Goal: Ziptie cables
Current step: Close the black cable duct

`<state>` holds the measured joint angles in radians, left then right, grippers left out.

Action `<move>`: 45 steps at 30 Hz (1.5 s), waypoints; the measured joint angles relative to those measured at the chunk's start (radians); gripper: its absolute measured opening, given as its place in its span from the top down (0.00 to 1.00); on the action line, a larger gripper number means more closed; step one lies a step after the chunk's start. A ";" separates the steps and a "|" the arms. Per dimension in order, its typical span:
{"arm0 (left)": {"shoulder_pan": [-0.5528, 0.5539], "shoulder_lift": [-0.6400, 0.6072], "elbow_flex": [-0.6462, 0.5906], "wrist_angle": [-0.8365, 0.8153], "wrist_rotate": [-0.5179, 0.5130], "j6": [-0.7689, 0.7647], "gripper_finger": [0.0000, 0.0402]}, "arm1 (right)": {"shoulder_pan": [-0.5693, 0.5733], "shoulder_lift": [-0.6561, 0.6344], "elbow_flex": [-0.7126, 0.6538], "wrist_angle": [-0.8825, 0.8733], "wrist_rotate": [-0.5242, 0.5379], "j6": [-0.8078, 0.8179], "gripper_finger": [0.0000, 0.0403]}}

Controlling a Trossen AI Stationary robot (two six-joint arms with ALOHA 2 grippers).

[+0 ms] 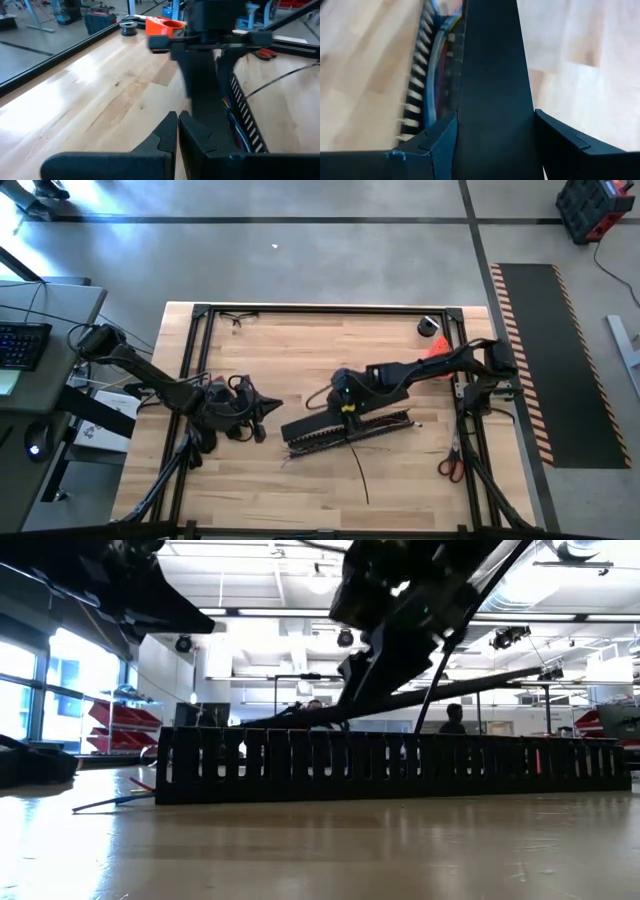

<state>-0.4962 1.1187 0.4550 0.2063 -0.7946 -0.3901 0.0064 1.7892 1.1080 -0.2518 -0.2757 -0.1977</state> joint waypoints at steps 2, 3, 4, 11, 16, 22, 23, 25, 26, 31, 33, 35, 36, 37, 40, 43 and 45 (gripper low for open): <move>-0.009 0.000 0.000 -0.003 0.000 -0.008 1.00 | 0.028 -0.013 0.000 -0.002 0.015 0.021 0.49; -0.012 0.000 0.000 -0.004 0.000 -0.012 1.00 | 0.041 -0.021 0.000 -0.002 0.026 0.025 0.49; -0.017 0.000 0.000 -0.004 0.000 -0.018 1.00 | 0.051 -0.033 0.000 -0.002 0.043 0.031 0.49; -0.049 0.001 0.000 -0.003 -0.001 -0.041 1.00 | 0.080 -0.087 0.002 -0.003 0.082 0.040 0.49; -0.072 0.032 0.000 0.000 0.027 -0.054 1.00 | 0.128 -0.086 0.002 -0.039 0.082 0.029 0.49; -0.075 0.157 0.000 0.062 0.053 -0.107 1.00 | 0.158 -0.086 0.002 -0.041 0.106 0.022 0.49; -0.075 0.180 0.000 0.085 0.053 -0.107 1.00 | 0.158 -0.081 0.002 -0.038 0.108 0.017 0.49; -0.078 0.218 0.000 0.134 0.064 -0.106 1.00 | 0.160 -0.073 0.002 -0.040 0.112 0.010 0.49; -0.080 0.234 0.000 0.157 0.071 -0.105 1.00 | 0.162 -0.067 0.002 -0.043 0.111 0.009 0.49; -0.091 0.283 0.001 0.234 0.089 -0.105 1.00 | 0.180 -0.061 0.002 -0.032 0.119 0.015 0.49; -0.098 0.293 0.001 0.256 0.088 -0.103 1.00 | 0.189 -0.060 0.002 -0.030 0.141 0.023 0.49; -0.101 0.295 0.001 0.271 0.089 -0.098 1.00 | 0.193 -0.060 0.002 -0.028 0.147 0.036 0.49; -0.102 0.295 0.001 0.274 0.089 -0.098 1.00 | 0.195 -0.060 0.002 -0.028 0.148 0.043 0.49; -0.102 0.295 0.001 0.274 0.089 -0.098 1.00 | 0.198 -0.060 0.002 -0.028 0.149 0.050 0.49; -0.101 0.295 0.001 0.274 0.103 -0.103 1.00 | 0.204 -0.060 0.002 -0.028 0.160 0.063 0.49; -0.101 0.295 0.001 0.289 0.111 -0.098 1.00 | 0.204 -0.060 0.002 -0.038 0.160 0.063 0.49; -0.101 0.295 0.001 0.311 0.116 -0.096 1.00 | 0.204 -0.060 0.002 -0.046 0.159 0.063 0.49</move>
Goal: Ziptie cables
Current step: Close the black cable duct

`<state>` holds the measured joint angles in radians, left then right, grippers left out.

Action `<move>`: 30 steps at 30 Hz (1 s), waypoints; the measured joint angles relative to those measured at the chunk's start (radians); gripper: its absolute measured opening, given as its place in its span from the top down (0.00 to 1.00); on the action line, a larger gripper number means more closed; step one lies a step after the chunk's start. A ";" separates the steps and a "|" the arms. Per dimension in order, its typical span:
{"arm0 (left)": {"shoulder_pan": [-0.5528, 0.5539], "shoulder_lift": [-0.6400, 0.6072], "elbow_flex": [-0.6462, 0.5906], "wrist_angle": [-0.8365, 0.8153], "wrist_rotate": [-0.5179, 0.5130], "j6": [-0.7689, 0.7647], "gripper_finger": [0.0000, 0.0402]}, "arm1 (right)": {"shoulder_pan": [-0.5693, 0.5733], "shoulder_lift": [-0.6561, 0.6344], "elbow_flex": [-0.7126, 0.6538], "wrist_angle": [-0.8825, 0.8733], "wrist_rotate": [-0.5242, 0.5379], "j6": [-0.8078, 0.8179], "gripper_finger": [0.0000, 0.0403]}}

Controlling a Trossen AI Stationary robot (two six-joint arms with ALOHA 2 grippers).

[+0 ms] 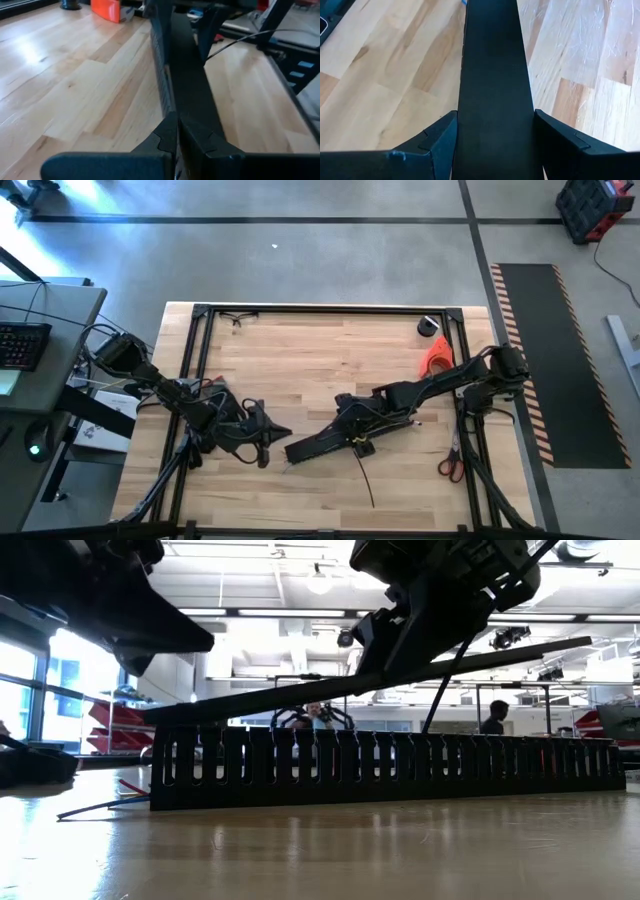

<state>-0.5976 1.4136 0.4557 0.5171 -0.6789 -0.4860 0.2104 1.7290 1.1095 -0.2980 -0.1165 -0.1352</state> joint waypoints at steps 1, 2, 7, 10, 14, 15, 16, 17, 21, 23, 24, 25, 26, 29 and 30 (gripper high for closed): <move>0.000 0.000 0.000 0.011 0.006 0.005 1.00 | 0.000 0.000 0.000 -0.002 0.000 0.000 0.49; 0.000 0.000 0.000 0.021 0.012 0.011 1.00 | 0.000 0.000 0.000 -0.006 0.000 0.000 0.49; 0.000 0.000 0.000 0.039 0.025 0.015 1.00 | 0.000 0.005 0.000 -0.014 -0.001 0.000 0.49; 0.000 0.000 0.000 0.068 0.045 0.017 1.00 | 0.000 0.013 0.000 -0.017 -0.001 0.000 0.49; 0.002 0.006 0.000 0.069 0.052 0.014 1.00 | 0.000 0.025 0.000 -0.017 -0.001 0.000 0.49; 0.004 0.015 0.001 0.078 0.059 0.010 1.00 | 0.000 0.026 0.000 -0.020 -0.001 0.000 0.49; 0.006 0.028 0.001 0.087 0.077 0.008 1.00 | 0.000 0.027 0.000 -0.020 -0.001 0.000 0.49; 0.011 0.050 0.002 0.109 0.102 0.008 1.00 | 0.000 0.028 0.000 -0.019 -0.001 0.000 0.49; 0.036 0.169 0.055 0.133 0.177 0.008 1.00 | 0.000 0.030 0.000 -0.019 -0.002 0.004 0.49; 0.050 0.230 0.083 0.132 0.207 0.008 1.00 | 0.000 0.030 0.000 -0.020 -0.004 0.005 0.49; 0.057 0.256 0.096 0.130 0.220 0.008 1.00 | 0.000 0.030 0.000 -0.020 -0.004 0.005 0.49; 0.064 0.276 0.108 0.130 0.231 0.008 1.00 | 0.000 0.030 0.000 -0.020 -0.005 0.006 0.49; 0.070 0.294 0.118 0.132 0.242 0.005 1.00 | 0.000 0.030 0.000 -0.020 -0.005 0.009 0.49; 0.083 0.320 0.133 0.135 0.269 -0.006 1.00 | 0.000 0.030 0.000 -0.029 -0.008 0.023 0.49; 0.085 0.322 0.135 0.137 0.274 -0.009 1.00 | 0.000 0.030 0.000 -0.032 -0.010 0.023 0.49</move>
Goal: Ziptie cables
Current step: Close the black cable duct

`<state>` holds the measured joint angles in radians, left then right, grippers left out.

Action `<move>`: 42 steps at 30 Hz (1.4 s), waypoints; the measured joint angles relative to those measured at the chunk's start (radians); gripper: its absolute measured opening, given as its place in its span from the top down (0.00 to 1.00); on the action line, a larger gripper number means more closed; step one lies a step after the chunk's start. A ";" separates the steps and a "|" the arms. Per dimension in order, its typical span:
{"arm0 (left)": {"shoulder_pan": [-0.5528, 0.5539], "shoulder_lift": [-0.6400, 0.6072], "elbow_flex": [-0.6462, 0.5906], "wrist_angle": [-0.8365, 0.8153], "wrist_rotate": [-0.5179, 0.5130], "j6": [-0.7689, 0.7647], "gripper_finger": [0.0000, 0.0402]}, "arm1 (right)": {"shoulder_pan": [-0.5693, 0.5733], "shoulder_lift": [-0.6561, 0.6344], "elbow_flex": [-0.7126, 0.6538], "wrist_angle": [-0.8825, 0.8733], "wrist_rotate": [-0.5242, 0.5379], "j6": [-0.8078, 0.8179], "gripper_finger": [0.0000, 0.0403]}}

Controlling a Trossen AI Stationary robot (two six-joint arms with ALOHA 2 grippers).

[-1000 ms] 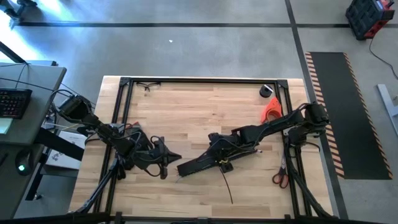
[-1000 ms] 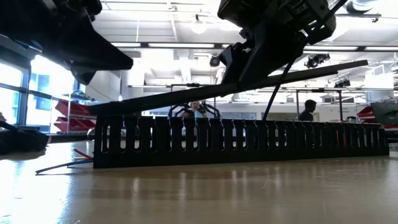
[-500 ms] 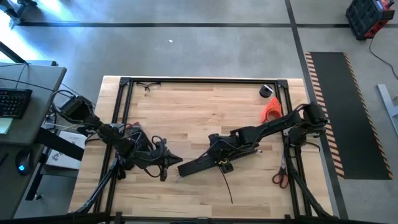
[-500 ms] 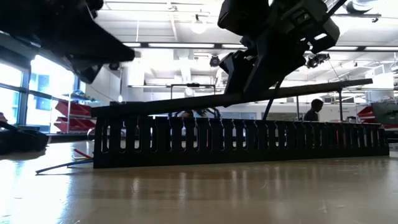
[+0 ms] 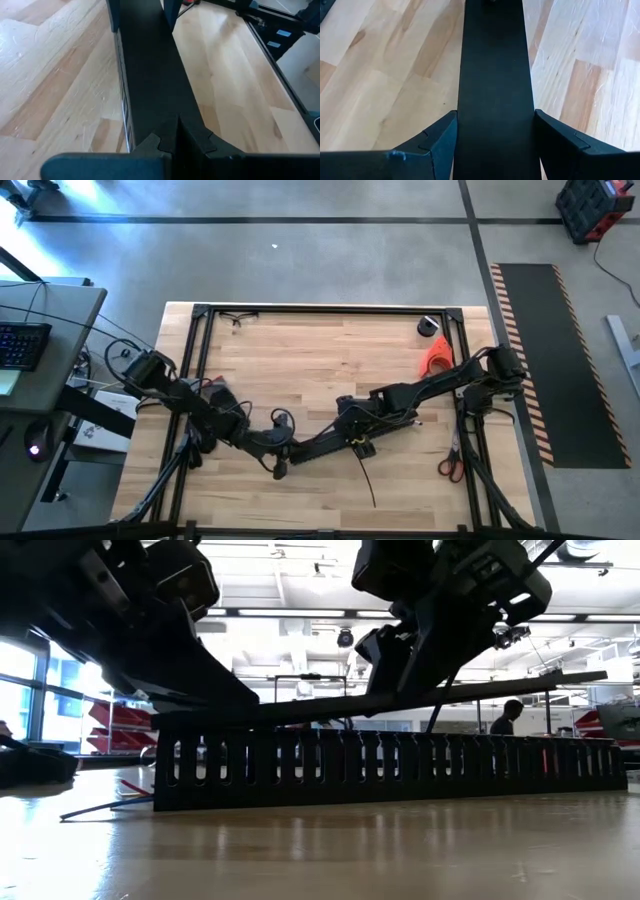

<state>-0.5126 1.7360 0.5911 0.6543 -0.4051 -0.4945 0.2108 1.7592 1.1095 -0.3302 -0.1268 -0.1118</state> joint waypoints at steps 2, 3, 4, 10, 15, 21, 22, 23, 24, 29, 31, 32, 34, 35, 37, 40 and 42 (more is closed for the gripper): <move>0.002 0.000 0.000 -0.001 0.002 -0.002 1.00 | 0.000 0.000 0.000 -0.001 -0.003 0.004 0.49; 0.002 0.000 0.000 -0.001 0.004 -0.002 1.00 | 0.000 0.000 0.000 -0.002 -0.003 0.006 0.49; 0.002 0.000 0.000 -0.001 0.006 -0.002 1.00 | 0.000 0.000 0.000 -0.003 -0.003 0.007 0.49; 0.002 0.000 0.000 -0.008 0.020 -0.010 1.00 | 0.000 0.000 0.000 -0.003 -0.004 0.017 0.49; 0.002 0.024 0.002 0.007 0.023 -0.022 1.00 | 0.007 0.000 0.000 -0.006 -0.001 0.025 0.49; 0.002 0.074 0.003 0.068 0.038 -0.044 1.00 | 0.019 0.001 -0.002 -0.015 0.002 0.030 0.49; 0.002 0.078 0.003 0.068 0.040 -0.045 1.00 | 0.021 0.001 -0.002 -0.015 0.003 0.033 0.49; 0.002 0.079 0.003 0.068 0.042 -0.045 1.00 | 0.022 0.001 -0.002 -0.016 0.005 0.035 0.49; 0.002 0.080 0.003 0.066 0.042 -0.045 1.00 | 0.022 0.001 -0.002 -0.016 0.006 0.036 0.49; 0.002 0.080 0.002 0.055 0.045 -0.048 1.00 | 0.023 0.010 -0.002 -0.012 -0.002 0.060 0.49; 0.006 0.082 0.002 0.050 0.049 -0.052 1.00 | 0.027 0.025 -0.002 -0.010 -0.001 0.077 0.50; 0.008 0.082 0.002 0.048 0.050 -0.052 1.00 | 0.029 0.031 -0.002 -0.009 0.001 0.083 0.50; 0.011 0.082 0.002 0.042 0.053 -0.053 1.00 | 0.038 0.045 -0.001 -0.004 0.002 0.097 0.50; 0.013 0.082 0.002 0.037 0.056 -0.053 1.00 | 0.042 0.048 -0.001 -0.003 0.005 0.105 0.50; 0.017 0.082 0.002 0.032 0.058 -0.055 1.00 | 0.049 0.053 0.000 -0.002 0.006 0.120 0.50; 0.019 0.082 0.001 0.031 0.055 -0.055 1.00 | 0.053 0.053 0.000 -0.002 0.018 0.135 0.50; 0.019 0.082 0.001 0.031 0.049 -0.055 1.00 | 0.054 0.054 0.000 -0.003 0.021 0.142 0.50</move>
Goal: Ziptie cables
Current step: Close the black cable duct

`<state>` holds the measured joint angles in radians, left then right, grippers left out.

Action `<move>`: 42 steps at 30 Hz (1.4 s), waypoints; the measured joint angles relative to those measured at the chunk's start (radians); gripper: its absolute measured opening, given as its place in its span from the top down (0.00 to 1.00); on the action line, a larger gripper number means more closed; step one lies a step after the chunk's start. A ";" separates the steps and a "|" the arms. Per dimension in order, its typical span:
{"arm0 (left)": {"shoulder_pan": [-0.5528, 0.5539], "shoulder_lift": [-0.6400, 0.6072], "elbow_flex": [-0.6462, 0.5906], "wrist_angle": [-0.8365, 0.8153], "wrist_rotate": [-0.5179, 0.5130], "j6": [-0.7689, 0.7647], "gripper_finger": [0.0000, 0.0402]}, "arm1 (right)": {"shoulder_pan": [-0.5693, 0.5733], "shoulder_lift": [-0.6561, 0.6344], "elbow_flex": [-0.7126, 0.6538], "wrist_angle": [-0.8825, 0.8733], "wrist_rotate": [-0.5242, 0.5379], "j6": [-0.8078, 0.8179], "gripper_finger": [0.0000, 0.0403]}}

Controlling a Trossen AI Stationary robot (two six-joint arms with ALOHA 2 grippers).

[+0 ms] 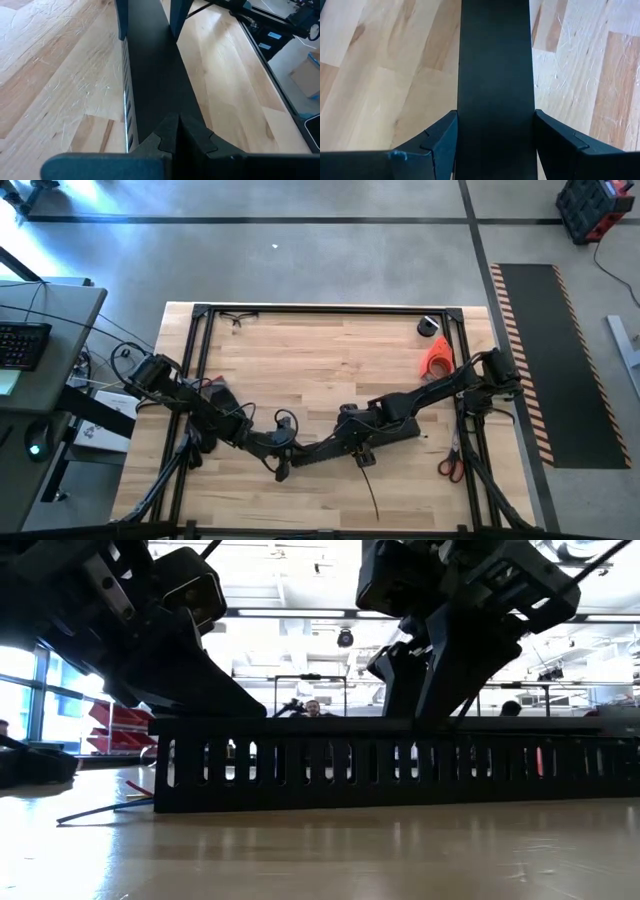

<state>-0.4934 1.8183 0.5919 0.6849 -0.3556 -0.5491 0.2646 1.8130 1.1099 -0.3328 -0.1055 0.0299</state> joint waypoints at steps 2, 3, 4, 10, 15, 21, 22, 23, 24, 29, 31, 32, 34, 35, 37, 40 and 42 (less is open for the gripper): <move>0.000 0.000 0.000 0.000 -0.002 0.000 1.00 | 0.000 0.000 0.000 0.000 -0.001 0.001 0.50; 0.000 0.000 0.000 -0.001 -0.003 -0.001 1.00 | 0.000 0.000 0.000 0.000 -0.003 0.001 0.50; 0.000 0.000 0.000 -0.002 -0.005 -0.007 1.00 | 0.000 0.001 0.000 0.000 -0.006 0.005 0.50; 0.000 0.000 0.000 -0.017 -0.041 -0.019 1.00 | 0.000 -0.004 -0.062 0.093 -0.008 0.055 0.50; 0.000 0.000 0.000 -0.026 -0.065 -0.024 1.00 | 0.005 -0.006 -0.130 0.192 0.001 0.114 0.50; 0.000 0.000 -0.001 -0.031 -0.105 -0.018 1.00 | 0.031 -0.003 -0.143 0.216 0.090 0.131 0.50; 0.000 -0.002 -0.001 -0.031 -0.116 -0.015 1.00 | 0.034 -0.003 -0.143 0.219 0.100 0.130 0.50; 0.000 -0.005 -0.002 -0.033 -0.122 -0.003 1.00 | 0.034 -0.002 -0.143 0.223 0.108 0.129 0.50; 0.000 -0.013 -0.002 -0.032 -0.125 0.010 1.00 | 0.033 -0.002 -0.143 0.227 0.115 0.127 0.50; 0.004 -0.106 -0.009 -0.078 -0.169 0.072 1.00 | 0.030 0.001 -0.144 0.263 0.147 0.103 0.50; 0.008 -0.157 -0.006 -0.059 -0.173 0.106 1.00 | 0.030 0.000 -0.146 0.285 0.151 0.096 0.50; 0.006 -0.179 -0.003 -0.048 -0.172 0.116 1.00 | 0.030 0.000 -0.146 0.294 0.154 0.091 0.49; 0.011 -0.201 -0.003 -0.046 -0.166 0.134 1.00 | 0.029 -0.003 -0.142 0.303 0.154 0.073 0.40; 0.015 -0.207 -0.005 -0.053 -0.165 0.139 1.00 | 0.027 -0.003 -0.135 0.289 0.155 0.062 0.35; 0.026 -0.211 -0.005 -0.047 -0.167 0.141 1.00 | 0.024 -0.009 -0.112 0.249 0.164 0.028 0.25; 0.047 -0.198 -0.003 -0.036 -0.141 0.140 1.00 | 0.018 -0.029 -0.067 0.192 0.184 -0.009 0.15; 0.065 -0.188 -0.004 -0.032 -0.116 0.159 1.00 | 0.015 -0.054 -0.041 0.163 0.205 -0.030 0.11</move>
<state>-0.4289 1.6302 0.5880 0.6527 -0.4721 -0.3906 0.2796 1.7593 1.0691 -0.1698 0.0997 0.0001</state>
